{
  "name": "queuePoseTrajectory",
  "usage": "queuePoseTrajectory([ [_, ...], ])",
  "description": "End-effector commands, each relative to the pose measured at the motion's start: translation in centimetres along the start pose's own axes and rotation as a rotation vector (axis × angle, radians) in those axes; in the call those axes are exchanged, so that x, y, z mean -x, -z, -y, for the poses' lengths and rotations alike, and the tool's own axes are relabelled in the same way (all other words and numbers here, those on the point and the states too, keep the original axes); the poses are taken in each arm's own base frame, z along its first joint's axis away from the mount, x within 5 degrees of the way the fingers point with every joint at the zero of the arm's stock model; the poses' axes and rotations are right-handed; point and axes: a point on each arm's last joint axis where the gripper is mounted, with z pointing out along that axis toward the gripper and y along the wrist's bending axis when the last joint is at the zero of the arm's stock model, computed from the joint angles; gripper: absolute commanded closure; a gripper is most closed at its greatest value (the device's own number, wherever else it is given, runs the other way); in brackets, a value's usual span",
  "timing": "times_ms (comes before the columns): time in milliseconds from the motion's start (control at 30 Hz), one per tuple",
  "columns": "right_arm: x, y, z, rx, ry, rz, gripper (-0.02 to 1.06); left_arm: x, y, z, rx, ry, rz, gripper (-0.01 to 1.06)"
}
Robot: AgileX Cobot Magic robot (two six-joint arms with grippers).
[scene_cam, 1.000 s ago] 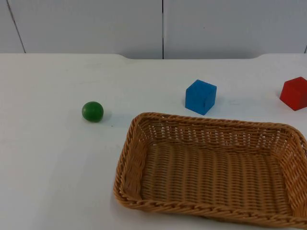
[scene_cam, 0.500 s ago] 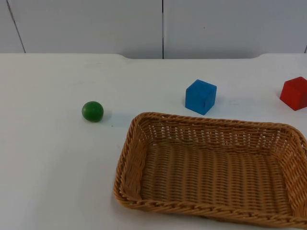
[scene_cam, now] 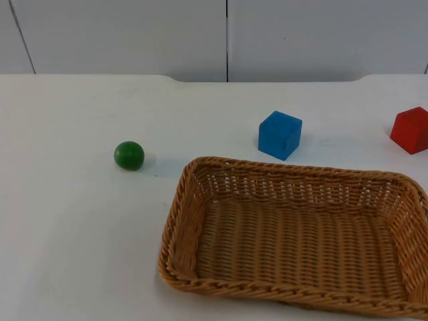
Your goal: Place all geometric objects except the red cube into the basket.
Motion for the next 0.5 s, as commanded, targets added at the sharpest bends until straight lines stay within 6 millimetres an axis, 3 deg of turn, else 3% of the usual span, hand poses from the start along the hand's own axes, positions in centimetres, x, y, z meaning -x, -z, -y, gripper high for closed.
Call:
queuePoseTrajectory([
  [0, 0.2, 0.1, 0.1, 0.002, -0.003, 0.008, -0.01, 0.4, -0.3, 0.0, -0.009, 0.012, 0.002, 0.0],
  [267, 0.2, 0.1, 0.1, 0.002, -0.003, 0.008, -0.01, 1.1, -1.5, 0.0, -0.011, 0.018, -0.018, 0.0],
  [400, 0.2, 0.1, 0.1, 0.002, -0.003, 0.008, -0.01, 2.1, -2.1, 0.0, -0.014, 0.024, -0.031, 0.0],
  [467, 0.2, 0.1, 0.1, 0.002, -0.003, 0.008, -0.01, 3.6, -3.1, 0.2, -0.033, 0.015, -0.05, 0.0],
])
